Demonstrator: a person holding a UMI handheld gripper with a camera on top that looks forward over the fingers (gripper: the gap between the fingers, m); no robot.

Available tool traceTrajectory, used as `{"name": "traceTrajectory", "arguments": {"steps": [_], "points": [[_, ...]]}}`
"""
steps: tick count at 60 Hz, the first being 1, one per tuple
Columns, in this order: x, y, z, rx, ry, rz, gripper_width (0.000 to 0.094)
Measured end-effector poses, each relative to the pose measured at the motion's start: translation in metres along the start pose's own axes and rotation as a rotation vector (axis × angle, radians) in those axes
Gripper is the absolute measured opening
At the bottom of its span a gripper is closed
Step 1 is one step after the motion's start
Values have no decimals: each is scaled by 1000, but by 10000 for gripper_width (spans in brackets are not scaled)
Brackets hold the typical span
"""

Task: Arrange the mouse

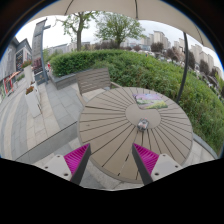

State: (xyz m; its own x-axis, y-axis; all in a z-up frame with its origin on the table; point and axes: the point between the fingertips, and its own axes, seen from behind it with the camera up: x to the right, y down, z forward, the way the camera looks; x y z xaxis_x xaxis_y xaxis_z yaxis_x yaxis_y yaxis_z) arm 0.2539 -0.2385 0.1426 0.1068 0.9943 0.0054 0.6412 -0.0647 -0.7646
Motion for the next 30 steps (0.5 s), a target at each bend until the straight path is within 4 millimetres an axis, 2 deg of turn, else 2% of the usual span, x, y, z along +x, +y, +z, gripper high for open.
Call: {"name": "traceTrajectory", "arguments": {"steps": [9,12,18,25,30], "points": [[70,13,10,-2,86,55,864],[85,16,14,6,103,63,865],[100,18,27,29,119,64,863],[113,12,56,58,115,55,862],[119,9,85,77,112,44,858]]}}
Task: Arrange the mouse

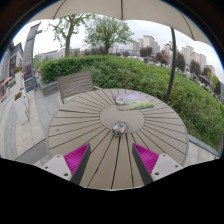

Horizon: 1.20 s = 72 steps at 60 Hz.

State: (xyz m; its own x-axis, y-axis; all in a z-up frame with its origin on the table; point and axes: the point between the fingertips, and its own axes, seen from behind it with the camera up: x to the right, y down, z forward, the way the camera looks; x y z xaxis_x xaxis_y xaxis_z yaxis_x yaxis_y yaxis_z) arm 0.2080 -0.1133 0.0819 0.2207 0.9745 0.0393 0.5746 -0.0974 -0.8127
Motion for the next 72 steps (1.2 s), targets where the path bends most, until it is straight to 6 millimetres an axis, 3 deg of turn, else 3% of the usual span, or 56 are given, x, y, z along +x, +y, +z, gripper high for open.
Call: {"name": "traceTrajectory", "arguments": {"steps": [17,31,39,47,60,65,67,72], "points": [[16,5,108,37,-9,0,855],[22,-7,165,48,-28,26,860],[20,-23,192,44,-39,52,857],[12,-33,210,16,-70,56,852],[2,-35,219,-6,-96,14,786],[8,-34,222,-13,-68,2,625],[15,-35,223,-15,-58,-4,458],[13,-34,222,-36,-74,-32,410]]}}
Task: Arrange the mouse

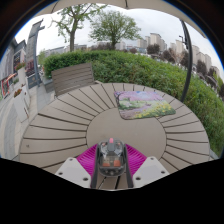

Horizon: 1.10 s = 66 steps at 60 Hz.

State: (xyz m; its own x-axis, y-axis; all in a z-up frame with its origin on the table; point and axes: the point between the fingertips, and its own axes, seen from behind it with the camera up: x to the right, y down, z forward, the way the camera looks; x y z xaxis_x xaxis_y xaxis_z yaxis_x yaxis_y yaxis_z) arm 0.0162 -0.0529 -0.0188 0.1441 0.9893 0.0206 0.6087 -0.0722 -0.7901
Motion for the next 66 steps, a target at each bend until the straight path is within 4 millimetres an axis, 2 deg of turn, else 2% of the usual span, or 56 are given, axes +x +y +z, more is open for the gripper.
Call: {"name": "traceTrajectory", "arguments": {"steps": [2,5,9,14,16,20,25,28,33,38,42,45,47,52,53,56,57,59,62,66], "points": [[2,-5,-3,-10,-3,3,395],[7,-30,-10,9,-23,32,390],[23,-84,-17,59,-25,36,389],[46,-159,-6,130,-29,21,388],[60,-188,4,159,-23,26,388],[91,-231,31,192,13,15,388],[122,-254,77,171,35,32,387],[138,-255,108,145,44,32,387],[156,-238,155,83,51,18,387],[164,-196,195,-12,25,18,387],[171,-171,209,-58,19,16,388],[176,-163,213,-65,24,14,394],[177,-165,218,-47,15,22,421],[175,-161,214,-59,6,46,483],[176,-161,212,-64,11,49,522],[190,-161,203,-80,67,59,803],[193,-162,197,-81,83,61,868],[194,-163,183,-79,86,64,827],[190,-165,156,-83,70,65,843],[182,-160,100,-95,48,58,840]]}}
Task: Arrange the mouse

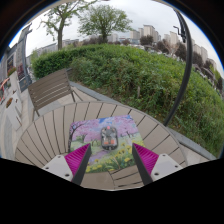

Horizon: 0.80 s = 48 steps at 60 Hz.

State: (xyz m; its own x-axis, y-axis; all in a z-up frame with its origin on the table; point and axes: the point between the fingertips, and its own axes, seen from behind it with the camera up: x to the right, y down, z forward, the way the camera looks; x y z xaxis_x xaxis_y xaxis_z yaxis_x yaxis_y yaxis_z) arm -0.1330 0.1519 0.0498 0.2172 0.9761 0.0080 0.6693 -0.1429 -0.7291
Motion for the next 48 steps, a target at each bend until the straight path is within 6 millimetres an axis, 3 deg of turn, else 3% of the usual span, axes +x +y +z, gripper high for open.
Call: {"name": "traceTrajectory", "arguments": {"steps": [7,13,23,31,37,48], "points": [[-5,24,-106,14,-9,-50,838],[-6,57,-192,13,-8,-87,848],[-9,107,-289,-7,-21,-106,844],[-17,134,-328,-13,-40,-72,844],[-17,142,-331,-21,-35,-96,843],[-11,133,-333,16,-12,-151,843]]}}
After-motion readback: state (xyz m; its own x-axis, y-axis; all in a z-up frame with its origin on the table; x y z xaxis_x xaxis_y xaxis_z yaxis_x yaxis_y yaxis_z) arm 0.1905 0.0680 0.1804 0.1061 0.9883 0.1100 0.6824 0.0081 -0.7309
